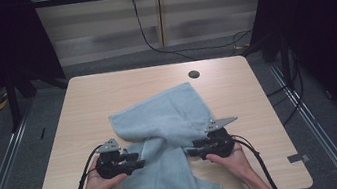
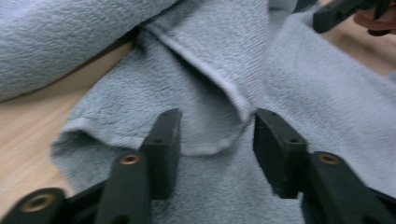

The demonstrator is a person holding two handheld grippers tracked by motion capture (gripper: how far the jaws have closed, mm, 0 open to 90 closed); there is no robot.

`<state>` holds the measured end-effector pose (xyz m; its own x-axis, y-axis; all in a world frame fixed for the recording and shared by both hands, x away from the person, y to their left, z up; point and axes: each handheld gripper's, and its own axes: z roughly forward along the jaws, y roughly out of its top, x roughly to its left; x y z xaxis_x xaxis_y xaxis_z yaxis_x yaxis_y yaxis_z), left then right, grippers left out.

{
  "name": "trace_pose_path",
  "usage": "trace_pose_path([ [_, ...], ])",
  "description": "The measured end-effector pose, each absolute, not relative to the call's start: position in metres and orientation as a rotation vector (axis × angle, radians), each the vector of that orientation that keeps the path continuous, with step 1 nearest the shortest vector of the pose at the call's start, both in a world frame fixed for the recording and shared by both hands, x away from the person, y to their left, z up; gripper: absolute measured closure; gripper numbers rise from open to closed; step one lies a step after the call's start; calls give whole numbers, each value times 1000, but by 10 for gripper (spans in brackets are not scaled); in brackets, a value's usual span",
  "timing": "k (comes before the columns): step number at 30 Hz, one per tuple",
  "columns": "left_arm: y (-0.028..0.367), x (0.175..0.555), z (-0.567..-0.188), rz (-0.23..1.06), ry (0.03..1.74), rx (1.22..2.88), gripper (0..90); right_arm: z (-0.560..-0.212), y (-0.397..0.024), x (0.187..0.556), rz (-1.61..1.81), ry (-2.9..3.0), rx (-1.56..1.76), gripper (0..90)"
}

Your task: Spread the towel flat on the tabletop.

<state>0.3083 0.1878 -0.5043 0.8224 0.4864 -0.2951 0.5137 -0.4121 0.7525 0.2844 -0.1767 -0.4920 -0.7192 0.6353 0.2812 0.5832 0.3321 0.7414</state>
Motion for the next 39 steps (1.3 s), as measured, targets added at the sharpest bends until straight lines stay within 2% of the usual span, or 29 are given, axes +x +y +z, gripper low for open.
trace_pose_path([
  [4,189,311,-507,-13,735,2072,527,-501,-171,283,1284,2520,1134,517],
  [6,187,310,-507,15,730,2085,557,-505,-169,283,1263,2501,1144,584],
  [7,187,310,-507,46,726,2096,598,-505,-170,283,1254,2495,1144,656],
  [9,187,310,-507,100,717,2123,751,-502,-174,284,1270,2470,1148,817],
  [10,189,311,-507,108,723,2122,825,-499,-177,285,1296,2461,1149,839],
  [12,192,315,-508,105,762,2106,857,-489,-185,285,1329,2422,1157,854],
  [19,214,325,-503,96,880,1988,868,-447,-243,280,1423,2196,1206,860],
  [23,220,328,-498,84,905,1931,868,-438,-272,282,1430,2106,1256,857],
  [25,217,328,-497,83,903,1939,867,-439,-278,286,1403,2099,1268,823],
  [26,216,329,-498,98,907,1958,867,-442,-279,288,1370,2106,1281,806],
  [29,216,329,-501,77,894,1974,865,-449,-278,288,1321,2081,1329,599],
  [30,217,329,-501,59,891,1972,864,-448,-277,286,1339,2080,1318,568],
  [33,219,327,-501,47,891,1961,856,-440,-266,276,1404,2087,1245,577],
  [35,219,325,-499,39,881,1963,855,-440,-251,271,1435,2165,1197,616],
  [39,221,312,-494,-25,843,1973,860,-466,-214,273,1382,2370,1135,661],
])
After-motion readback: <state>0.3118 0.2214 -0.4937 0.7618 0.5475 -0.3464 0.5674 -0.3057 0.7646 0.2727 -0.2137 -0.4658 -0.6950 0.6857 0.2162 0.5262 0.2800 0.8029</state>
